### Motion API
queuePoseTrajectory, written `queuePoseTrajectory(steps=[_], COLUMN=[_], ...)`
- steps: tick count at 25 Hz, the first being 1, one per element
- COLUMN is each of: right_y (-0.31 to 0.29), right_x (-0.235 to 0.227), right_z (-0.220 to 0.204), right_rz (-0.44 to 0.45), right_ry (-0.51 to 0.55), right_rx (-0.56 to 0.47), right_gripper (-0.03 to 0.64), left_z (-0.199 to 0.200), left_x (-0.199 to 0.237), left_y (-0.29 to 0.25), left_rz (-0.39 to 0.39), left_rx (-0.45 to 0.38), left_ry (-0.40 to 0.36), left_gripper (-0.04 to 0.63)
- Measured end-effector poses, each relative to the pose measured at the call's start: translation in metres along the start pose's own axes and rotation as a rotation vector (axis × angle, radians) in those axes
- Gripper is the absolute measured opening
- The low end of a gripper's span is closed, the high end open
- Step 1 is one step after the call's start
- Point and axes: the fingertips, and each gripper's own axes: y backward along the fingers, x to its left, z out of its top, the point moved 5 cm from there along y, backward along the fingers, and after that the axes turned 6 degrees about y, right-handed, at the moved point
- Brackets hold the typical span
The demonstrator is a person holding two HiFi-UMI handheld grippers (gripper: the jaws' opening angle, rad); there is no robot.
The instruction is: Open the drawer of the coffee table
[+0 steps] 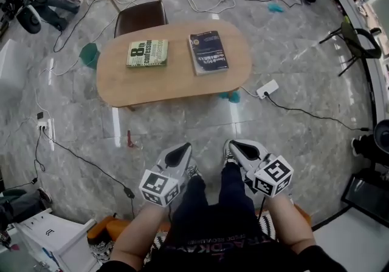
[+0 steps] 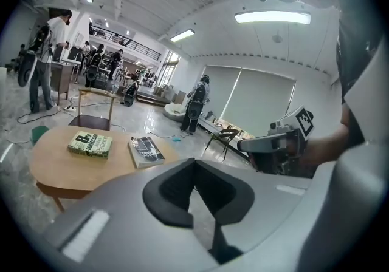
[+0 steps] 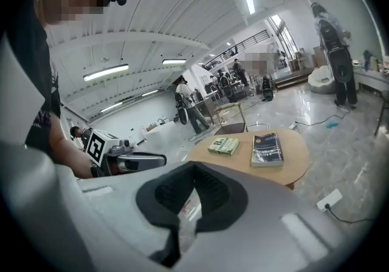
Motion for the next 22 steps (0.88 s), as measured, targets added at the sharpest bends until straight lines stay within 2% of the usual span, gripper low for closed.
queuePoseTrajectory(steps=[5, 13, 18, 22], right_y=[-0.009, -0.036, -0.061, -0.082], right_x=[-0.043, -0.116, -0.151, -0.175], right_z=[-0.004, -0.02, -0.035, -0.059], right_rz=[-0.008, -0.017, -0.018, -0.012], right_ry=[0.03, 0.041, 0.078, 0.083], right_rx=[-0.034, -0.017, 0.007, 0.01], right_gripper=[0.002, 0.002, 0.002, 0.002], left_z=[-0.005, -0.03, -0.039, -0.048], left_x=[0.009, 0.038, 0.067, 0.086], left_y=[-0.039, -0.098, -0.13, -0.151], left_rz=[0.042, 0.088, 0.125, 0.134], left_rx=[0.004, 0.035, 0.024, 0.003], left_ry=[-0.01, -0.068, -0.05, -0.069], left_gripper=[0.002, 0.001, 0.001, 0.0])
